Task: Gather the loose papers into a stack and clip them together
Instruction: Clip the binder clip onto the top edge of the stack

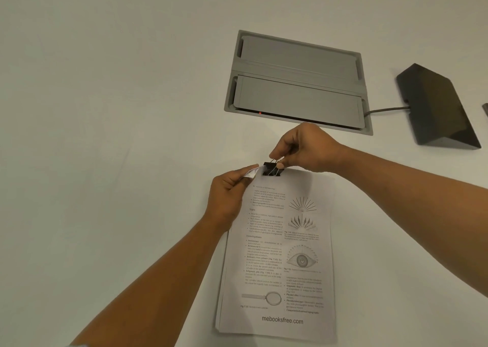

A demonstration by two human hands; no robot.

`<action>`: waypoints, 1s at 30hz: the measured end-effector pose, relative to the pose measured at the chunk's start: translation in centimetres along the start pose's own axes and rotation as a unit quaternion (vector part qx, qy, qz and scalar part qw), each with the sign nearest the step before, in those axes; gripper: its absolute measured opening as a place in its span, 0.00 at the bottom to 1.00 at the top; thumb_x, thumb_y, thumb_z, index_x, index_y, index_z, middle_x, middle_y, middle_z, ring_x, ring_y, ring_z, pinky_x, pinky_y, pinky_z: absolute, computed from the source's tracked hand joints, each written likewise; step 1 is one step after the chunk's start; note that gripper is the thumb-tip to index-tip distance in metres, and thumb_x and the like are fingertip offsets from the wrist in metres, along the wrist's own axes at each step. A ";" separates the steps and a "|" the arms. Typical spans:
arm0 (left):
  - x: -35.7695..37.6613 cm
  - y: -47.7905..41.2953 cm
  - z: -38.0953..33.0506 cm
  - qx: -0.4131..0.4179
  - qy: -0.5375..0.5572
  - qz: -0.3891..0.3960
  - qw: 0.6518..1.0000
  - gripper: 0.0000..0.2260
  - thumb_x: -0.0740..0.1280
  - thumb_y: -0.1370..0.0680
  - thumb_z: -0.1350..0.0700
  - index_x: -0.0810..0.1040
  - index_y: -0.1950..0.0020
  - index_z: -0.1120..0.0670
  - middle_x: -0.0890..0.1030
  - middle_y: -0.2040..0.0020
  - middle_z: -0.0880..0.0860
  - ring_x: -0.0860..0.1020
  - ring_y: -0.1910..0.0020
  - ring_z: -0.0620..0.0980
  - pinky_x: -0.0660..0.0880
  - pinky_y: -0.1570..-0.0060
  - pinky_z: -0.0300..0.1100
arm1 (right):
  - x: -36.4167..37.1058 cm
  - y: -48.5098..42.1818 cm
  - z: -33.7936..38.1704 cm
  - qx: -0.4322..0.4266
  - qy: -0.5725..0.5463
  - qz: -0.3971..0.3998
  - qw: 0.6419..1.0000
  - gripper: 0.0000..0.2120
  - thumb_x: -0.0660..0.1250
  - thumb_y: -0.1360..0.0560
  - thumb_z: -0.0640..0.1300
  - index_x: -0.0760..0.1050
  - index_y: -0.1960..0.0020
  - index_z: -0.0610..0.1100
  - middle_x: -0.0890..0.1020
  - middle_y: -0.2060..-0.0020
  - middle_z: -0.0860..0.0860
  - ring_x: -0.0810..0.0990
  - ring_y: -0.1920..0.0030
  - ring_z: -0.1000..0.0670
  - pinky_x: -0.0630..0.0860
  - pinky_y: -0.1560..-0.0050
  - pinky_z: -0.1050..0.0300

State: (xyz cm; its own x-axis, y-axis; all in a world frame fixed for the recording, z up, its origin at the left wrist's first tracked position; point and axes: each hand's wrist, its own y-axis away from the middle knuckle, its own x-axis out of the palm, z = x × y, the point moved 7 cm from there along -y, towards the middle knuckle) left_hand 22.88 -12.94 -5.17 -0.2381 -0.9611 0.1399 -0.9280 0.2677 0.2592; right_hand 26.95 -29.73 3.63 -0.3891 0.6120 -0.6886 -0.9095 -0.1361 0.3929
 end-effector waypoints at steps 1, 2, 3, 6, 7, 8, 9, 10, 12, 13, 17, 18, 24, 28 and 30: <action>0.0 -0.1 0.0 0.012 -0.014 -0.005 1.000 0.11 0.66 0.20 0.60 0.83 0.42 0.50 0.85 0.47 0.54 0.84 0.49 0.54 0.82 0.50 0.43 | 0.1 -0.1 0.1 -0.003 0.002 0.004 1.000 0.11 0.77 0.31 0.36 0.85 0.49 0.44 0.84 0.63 0.59 0.83 0.63 0.63 0.78 0.60 0.72; -0.1 -0.2 0.0 0.024 -0.027 -0.008 0.999 0.10 0.67 0.20 0.61 0.83 0.43 0.49 0.83 0.47 0.56 0.83 0.48 0.56 0.81 0.50 0.43 | 0.2 -0.1 0.2 -0.008 0.001 0.008 1.000 0.11 0.77 0.31 0.36 0.85 0.49 0.44 0.84 0.63 0.59 0.83 0.63 0.63 0.79 0.60 0.72; -0.1 -0.2 0.1 0.030 -0.030 -0.008 0.999 0.10 0.67 0.20 0.61 0.83 0.43 0.49 0.82 0.47 0.58 0.82 0.48 0.57 0.81 0.50 0.43 | 0.4 -0.2 0.3 -0.013 -0.002 0.011 1.000 0.11 0.77 0.31 0.36 0.85 0.49 0.44 0.84 0.63 0.59 0.83 0.63 0.65 0.79 0.60 0.72; -0.5 -0.4 0.5 0.006 0.013 -0.026 1.000 0.09 0.70 0.22 0.61 0.85 0.44 0.54 0.82 0.50 0.61 0.83 0.49 0.59 0.82 0.50 0.47 | 0.9 -0.5 0.6 -0.025 -0.004 0.017 1.000 0.11 0.77 0.32 0.37 0.85 0.50 0.45 0.83 0.63 0.60 0.82 0.63 0.67 0.79 0.59 0.71; -0.6 -0.4 0.6 -0.004 0.027 -0.041 0.999 0.09 0.71 0.23 0.61 0.85 0.45 0.56 0.83 0.52 0.60 0.84 0.51 0.58 0.83 0.51 0.48 | 1.0 -0.6 0.6 -0.025 -0.002 0.019 1.000 0.11 0.77 0.32 0.37 0.85 0.50 0.45 0.84 0.63 0.61 0.82 0.63 0.67 0.79 0.59 0.71; -0.7 -0.3 0.6 -0.009 0.034 -0.055 0.998 0.08 0.72 0.24 0.62 0.85 0.46 0.57 0.85 0.55 0.57 0.85 0.54 0.55 0.83 0.53 0.48 | 1.0 -0.6 0.6 -0.025 -0.003 0.020 0.999 0.11 0.77 0.32 0.37 0.85 0.50 0.45 0.84 0.62 0.60 0.83 0.63 0.66 0.79 0.59 0.70; -0.7 -0.3 0.6 -0.013 0.041 -0.065 0.997 0.06 0.73 0.25 0.62 0.85 0.49 0.57 0.85 0.57 0.54 0.85 0.56 0.52 0.83 0.55 0.46 | 1.0 -0.7 0.5 -0.025 -0.005 0.021 0.999 0.12 0.78 0.32 0.37 0.85 0.49 0.45 0.84 0.62 0.60 0.83 0.62 0.64 0.79 0.57 0.68; -0.7 -0.3 0.5 -0.013 0.049 -0.067 0.996 0.05 0.74 0.26 0.63 0.85 0.51 0.57 0.86 0.59 0.51 0.85 0.58 0.50 0.83 0.56 0.45 | 1.0 -0.7 0.5 -0.024 -0.007 0.022 0.999 0.12 0.78 0.32 0.37 0.85 0.49 0.45 0.84 0.61 0.59 0.84 0.61 0.62 0.80 0.56 0.67; -0.8 -0.3 0.5 -0.011 0.069 -0.060 0.996 0.03 0.73 0.26 0.64 0.85 0.54 0.57 0.87 0.61 0.50 0.85 0.60 0.49 0.83 0.57 0.45 | 0.8 -0.7 0.6 -0.024 -0.011 0.026 0.999 0.14 0.78 0.32 0.38 0.84 0.47 0.45 0.85 0.59 0.56 0.83 0.60 0.61 0.80 0.54 0.64; -0.9 -0.2 0.5 -0.013 0.079 -0.059 0.995 0.04 0.73 0.26 0.64 0.85 0.56 0.56 0.87 0.62 0.50 0.85 0.60 0.50 0.83 0.56 0.46 | 0.8 -0.7 0.6 -0.022 -0.015 0.033 0.999 0.16 0.78 0.32 0.38 0.84 0.45 0.45 0.85 0.57 0.55 0.83 0.59 0.61 0.80 0.53 0.64; -1.1 -0.3 0.6 -0.014 0.114 -0.056 0.992 0.06 0.73 0.26 0.67 0.85 0.59 0.57 0.87 0.61 0.52 0.85 0.59 0.50 0.82 0.56 0.46 | 1.5 -0.3 -0.4 -0.003 -0.023 0.071 0.997 0.39 0.81 0.36 0.46 0.70 0.28 0.49 0.77 0.34 0.54 0.76 0.37 0.55 0.74 0.35 0.57; -1.0 -0.3 0.5 -0.010 0.118 -0.052 0.992 0.06 0.72 0.26 0.67 0.84 0.58 0.57 0.87 0.60 0.51 0.85 0.59 0.49 0.82 0.57 0.44 | 1.6 0.2 -1.1 0.010 -0.039 0.059 0.997 0.46 0.81 0.37 0.50 0.64 0.24 0.51 0.72 0.29 0.55 0.71 0.32 0.54 0.70 0.32 0.55; -1.2 -0.3 0.5 -0.023 0.145 -0.040 0.988 0.06 0.70 0.25 0.69 0.83 0.55 0.59 0.86 0.62 0.49 0.84 0.61 0.45 0.81 0.60 0.39 | 1.3 7.1 -10.1 0.199 -0.205 -0.187 0.940 0.32 0.69 0.27 0.59 0.68 0.28 0.46 0.76 0.33 0.48 0.76 0.37 0.48 0.75 0.40 0.50; -1.7 0.5 0.6 -0.067 0.219 -0.042 0.972 0.07 0.72 0.27 0.62 0.81 0.49 0.60 0.86 0.54 0.56 0.85 0.56 0.53 0.83 0.54 0.50 | 5.0 11.5 -12.1 0.248 -0.320 -0.094 0.910 0.21 0.69 0.26 0.56 0.79 0.43 0.40 0.86 0.49 0.44 0.85 0.50 0.43 0.81 0.48 0.48; -2.0 1.5 0.6 -0.096 0.255 -0.055 0.961 0.10 0.71 0.27 0.59 0.80 0.47 0.61 0.85 0.51 0.58 0.84 0.53 0.56 0.82 0.50 0.56 | 7.2 13.8 -10.9 0.227 -0.396 -0.053 0.888 0.17 0.69 0.26 0.50 0.80 0.45 0.39 0.87 0.50 0.43 0.86 0.49 0.40 0.81 0.45 0.43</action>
State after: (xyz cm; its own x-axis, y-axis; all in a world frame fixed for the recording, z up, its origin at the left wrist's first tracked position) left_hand 21.84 -10.62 -5.60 0.0751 -0.8390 0.5390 -0.8583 0.2207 0.4633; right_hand 10.05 -35.74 -2.57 0.0850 0.9831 -0.1624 -0.7117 0.1740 0.6806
